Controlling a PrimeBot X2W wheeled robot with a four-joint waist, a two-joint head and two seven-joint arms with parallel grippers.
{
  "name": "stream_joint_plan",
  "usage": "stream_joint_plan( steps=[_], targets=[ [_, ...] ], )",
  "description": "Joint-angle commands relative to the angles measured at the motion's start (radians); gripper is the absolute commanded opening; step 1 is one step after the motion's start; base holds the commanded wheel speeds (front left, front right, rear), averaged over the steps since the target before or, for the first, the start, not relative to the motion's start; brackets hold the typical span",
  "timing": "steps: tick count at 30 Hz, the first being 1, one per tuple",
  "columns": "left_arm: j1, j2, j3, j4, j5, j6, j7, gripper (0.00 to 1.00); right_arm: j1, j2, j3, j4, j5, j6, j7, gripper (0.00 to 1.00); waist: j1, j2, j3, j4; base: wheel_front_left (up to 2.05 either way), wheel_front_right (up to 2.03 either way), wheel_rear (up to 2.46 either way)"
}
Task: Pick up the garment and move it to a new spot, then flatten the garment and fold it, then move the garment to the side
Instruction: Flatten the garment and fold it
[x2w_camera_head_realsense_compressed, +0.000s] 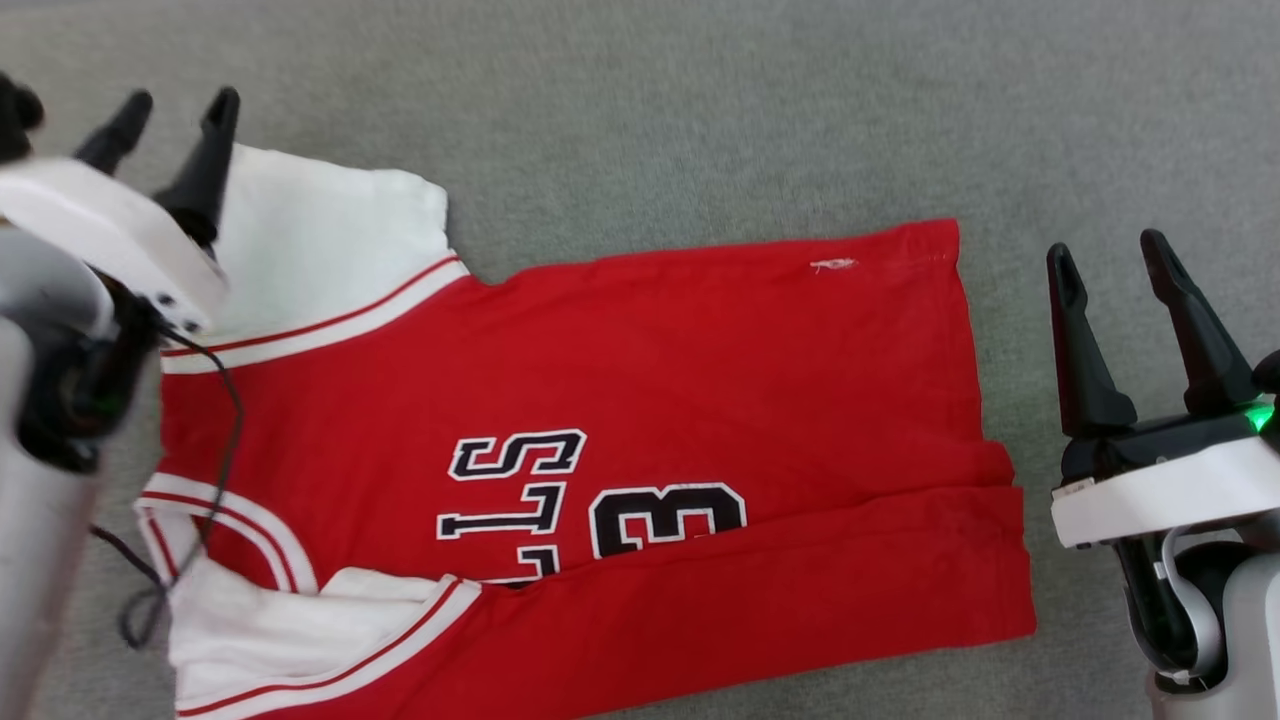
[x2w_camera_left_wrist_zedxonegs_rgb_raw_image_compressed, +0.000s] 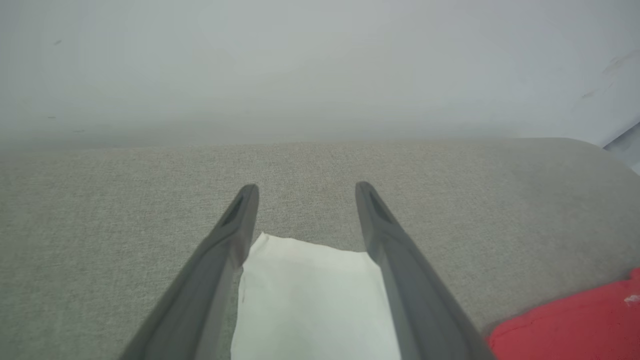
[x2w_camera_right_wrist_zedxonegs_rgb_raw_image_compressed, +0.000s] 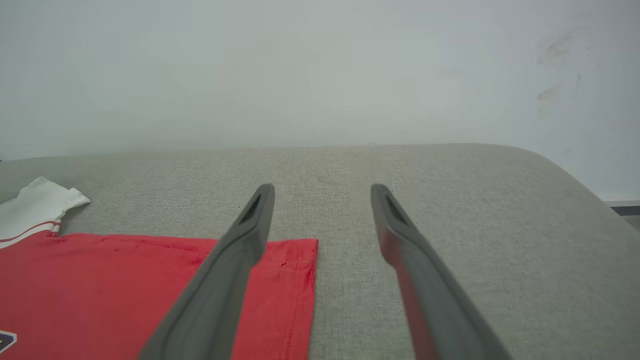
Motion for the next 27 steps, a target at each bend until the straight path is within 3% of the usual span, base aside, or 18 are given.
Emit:
stream_joint_plan(
  steps=[1,7,14,18,19,20,21,27],
  targets=[
    [-0.033,0.017,-0.003,0.015,-0.010,-0.016,0.032,1.00,-0.021,0.010,-0.001,-0.002,0.000,0.000,0.001,1.00,-0.0002,0.0000,0.056,-0.025,0.00,0.00,0.00],
    [-0.165,0.118,-0.027,0.083,-0.085,-0.082,0.309,1.00,-0.036,0.028,0.012,0.010,0.006,0.000,-0.008,1.00,-0.0002,0.0000,0.115,-0.057,0.00,0.00,0.00],
    [-0.199,0.219,-0.051,0.112,-0.161,-0.063,0.603,1.00,-0.048,0.043,0.032,0.042,0.022,0.000,-0.026,1.00,-0.0002,0.0000,0.159,-0.092,0.00,0.00,0.00],
    [-0.180,0.221,-0.071,0.158,-0.201,-0.053,0.704,1.00,-0.060,0.046,0.042,0.062,0.035,0.000,-0.028,1.00,-0.0002,0.0000,0.178,-0.105,0.00,0.00,0.00],
    [-0.175,0.213,-0.078,0.167,-0.208,-0.047,0.723,0.83,-0.062,0.047,0.044,0.067,0.039,0.000,-0.027,1.00,-0.0002,0.0000,0.182,-0.107,0.00,0.00,0.00],
    [-0.166,0.203,-0.088,0.174,-0.217,-0.043,0.744,0.16,-0.064,0.046,0.045,0.072,0.040,0.000,-0.025,1.00,-0.0002,0.0000,0.184,-0.109,0.00,0.00,0.00],
    [-0.160,0.190,-0.094,0.176,-0.225,-0.038,0.759,0.00,-0.068,0.041,0.048,0.078,0.042,0.000,-0.022,1.00,-0.0002,0.0000,0.185,-0.110,0.00,0.00,0.00],
    [-0.164,0.158,-0.112,0.184,-0.213,-0.039,0.735,0.00,-0.106,0.004,0.071,0.114,0.092,0.000,0.021,1.00,-0.0002,0.0000,0.174,-0.105,0.00,0.00,0.00]
  ],
)
